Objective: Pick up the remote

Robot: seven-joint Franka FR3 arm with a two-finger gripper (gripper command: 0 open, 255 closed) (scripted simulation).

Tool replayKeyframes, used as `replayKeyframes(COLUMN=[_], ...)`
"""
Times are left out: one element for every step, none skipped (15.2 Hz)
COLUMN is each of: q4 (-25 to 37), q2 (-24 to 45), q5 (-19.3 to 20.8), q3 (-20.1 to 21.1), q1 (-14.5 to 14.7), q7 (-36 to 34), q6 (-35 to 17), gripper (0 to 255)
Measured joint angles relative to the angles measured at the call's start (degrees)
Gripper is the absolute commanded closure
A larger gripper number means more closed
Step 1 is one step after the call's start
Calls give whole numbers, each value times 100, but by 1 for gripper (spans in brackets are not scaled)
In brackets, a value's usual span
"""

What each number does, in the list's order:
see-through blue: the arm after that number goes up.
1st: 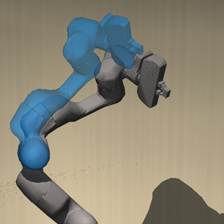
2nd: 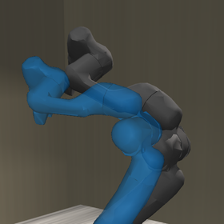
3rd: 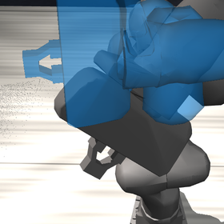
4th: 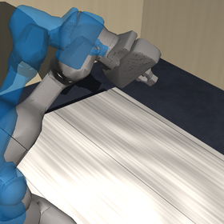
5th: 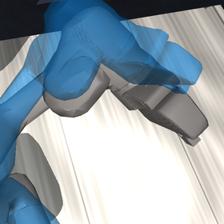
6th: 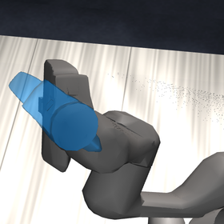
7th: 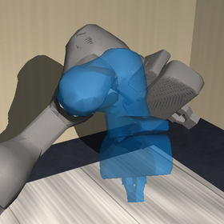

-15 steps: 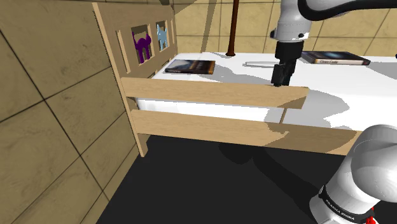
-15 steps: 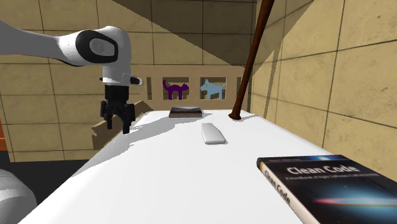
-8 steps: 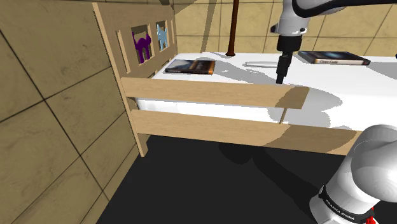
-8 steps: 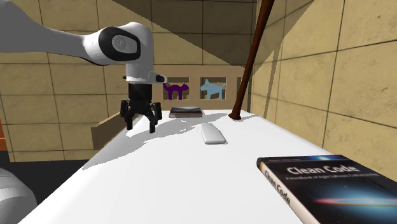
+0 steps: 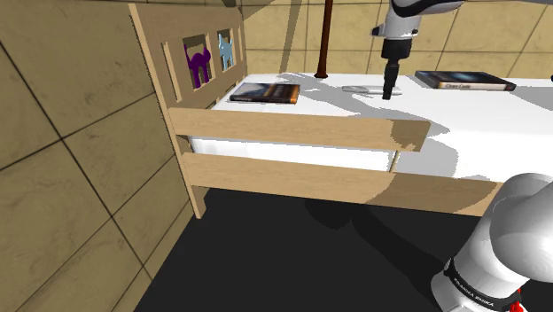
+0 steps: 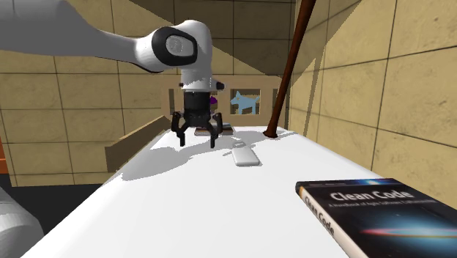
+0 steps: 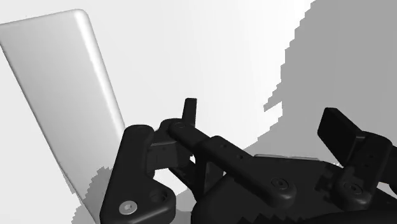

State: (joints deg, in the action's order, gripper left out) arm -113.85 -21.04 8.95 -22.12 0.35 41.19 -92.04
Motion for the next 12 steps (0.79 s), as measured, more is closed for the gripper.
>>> replayKeyframes(q4=[214, 387, 618, 895, 1077, 1343, 1598, 1851, 2235, 2416, 2453, 2454], q2=[198, 380, 618, 854, 1056, 1312, 1573, 1820, 2130, 2297, 2371, 2417], q5=[-37, -75, -148, -228, -308, -415, -539, -665, -832, -928, -973, -999], q3=[-112, -227, -333, -437, -535, -657, -747, -827, -906, -946, -966, -975], q1=[21, 30, 52, 63, 61, 41, 25, -5, -52, -95, -122, -136], q7=[245, 496, 736, 988, 1236, 1523, 1781, 2035, 2301, 2501, 2609, 2665], q6=[-10, -45, -70, -37, -71, -64, -67, -51, 45, 68, 33, -11], gripper=[0, 0, 0, 0, 0, 0, 0, 0, 0, 0, 0, 0])
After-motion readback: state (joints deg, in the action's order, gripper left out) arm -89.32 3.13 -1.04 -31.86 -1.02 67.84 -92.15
